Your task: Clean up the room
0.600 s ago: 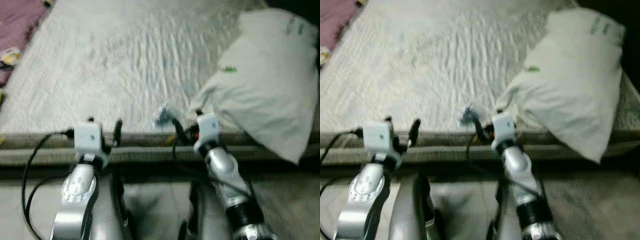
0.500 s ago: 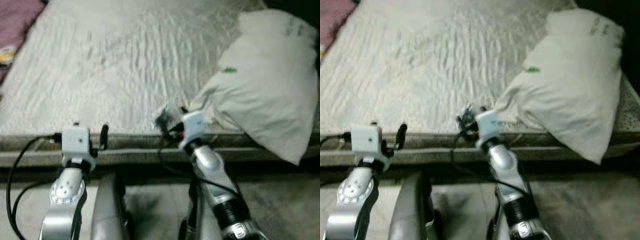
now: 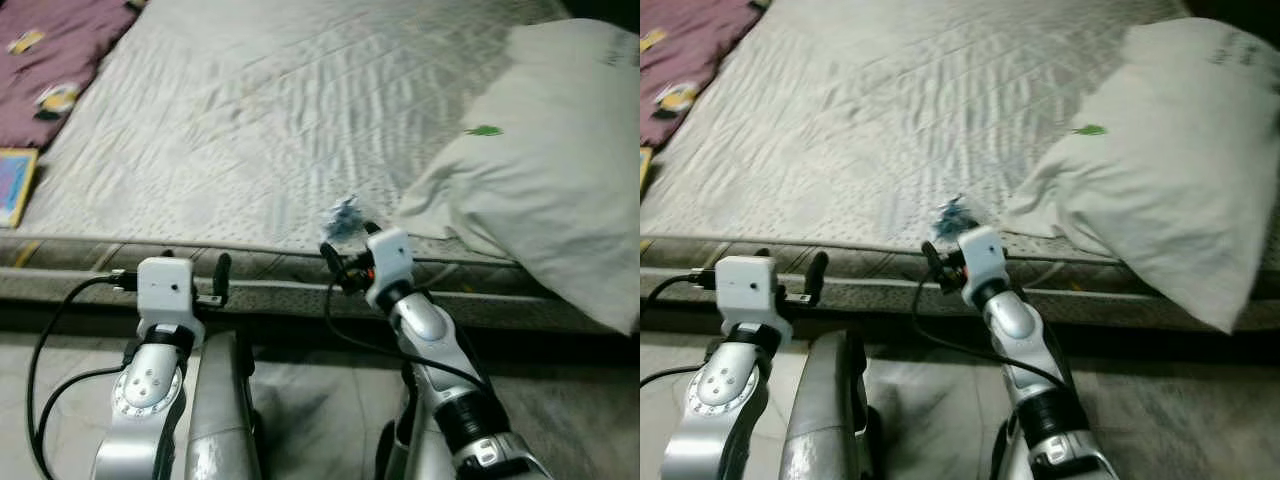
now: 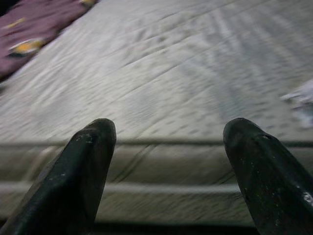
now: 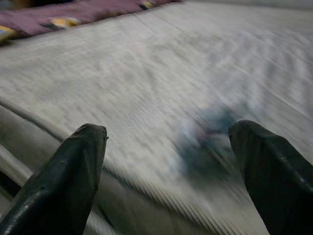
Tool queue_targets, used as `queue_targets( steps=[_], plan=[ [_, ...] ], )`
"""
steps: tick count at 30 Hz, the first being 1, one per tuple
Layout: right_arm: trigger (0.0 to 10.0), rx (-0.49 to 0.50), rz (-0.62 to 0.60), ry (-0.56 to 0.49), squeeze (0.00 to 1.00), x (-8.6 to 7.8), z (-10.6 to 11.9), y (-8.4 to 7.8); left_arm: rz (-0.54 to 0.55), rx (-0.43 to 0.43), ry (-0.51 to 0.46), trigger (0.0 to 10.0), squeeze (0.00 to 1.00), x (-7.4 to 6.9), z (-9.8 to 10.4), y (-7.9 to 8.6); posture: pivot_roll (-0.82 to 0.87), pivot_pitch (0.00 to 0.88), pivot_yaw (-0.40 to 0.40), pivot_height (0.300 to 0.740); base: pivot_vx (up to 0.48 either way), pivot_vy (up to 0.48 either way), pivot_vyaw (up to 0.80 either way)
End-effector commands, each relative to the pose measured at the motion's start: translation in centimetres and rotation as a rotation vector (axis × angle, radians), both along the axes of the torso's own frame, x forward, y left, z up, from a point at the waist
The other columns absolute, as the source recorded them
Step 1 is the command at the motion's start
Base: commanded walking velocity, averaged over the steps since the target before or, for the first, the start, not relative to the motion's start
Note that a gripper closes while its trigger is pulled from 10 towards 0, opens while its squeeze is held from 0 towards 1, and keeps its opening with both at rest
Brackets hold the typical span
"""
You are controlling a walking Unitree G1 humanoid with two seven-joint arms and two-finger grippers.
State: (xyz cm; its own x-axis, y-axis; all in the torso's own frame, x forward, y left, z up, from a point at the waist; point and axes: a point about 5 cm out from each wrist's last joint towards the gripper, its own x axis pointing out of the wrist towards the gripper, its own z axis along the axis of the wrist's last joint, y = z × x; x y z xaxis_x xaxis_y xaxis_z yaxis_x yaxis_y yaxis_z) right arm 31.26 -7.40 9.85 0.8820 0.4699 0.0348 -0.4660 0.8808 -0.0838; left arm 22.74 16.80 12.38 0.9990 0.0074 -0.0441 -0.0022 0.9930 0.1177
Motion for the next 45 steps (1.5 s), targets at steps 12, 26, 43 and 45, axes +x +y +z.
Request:
queue_targets(
  steps=[12,26,43,45],
  plan=[
    [10.0,0.046,-0.073,-0.086,0.0,3.2,2.9,2.8,0.048,0.076,-0.03,10.0,0.0,-3.4,1.9,0.5,0.22,0.304,-0.027,0.509,0.0,0.0,0.0],
    [10.0,-0.133,-0.243,-0.106,0.0,5.7,3.5,1.8,0.031,0.099,-0.007,10.0,0.0,-4.2,2.7,0.4,0.23,0.333,-0.007,0.509,0.0,0.0,0.0],
    [0.0,-0.246,-0.378,-0.047,0.0,5.6,1.4,-0.8,0.03,0.092,-0.011,10.0,0.0,-2.9,2.5,0.3,0.21,0.292,-0.016,0.509,0.0,0.0,0.0],
    [0.0,-0.249,-0.388,-0.035,0.0,5.7,1.3,-1.2,0.034,0.084,-0.009,10.0,0.0,-2.6,2.3,0.3,0.21,0.277,-0.017,0.509,0.0,0.0,0.0]
  ],
)
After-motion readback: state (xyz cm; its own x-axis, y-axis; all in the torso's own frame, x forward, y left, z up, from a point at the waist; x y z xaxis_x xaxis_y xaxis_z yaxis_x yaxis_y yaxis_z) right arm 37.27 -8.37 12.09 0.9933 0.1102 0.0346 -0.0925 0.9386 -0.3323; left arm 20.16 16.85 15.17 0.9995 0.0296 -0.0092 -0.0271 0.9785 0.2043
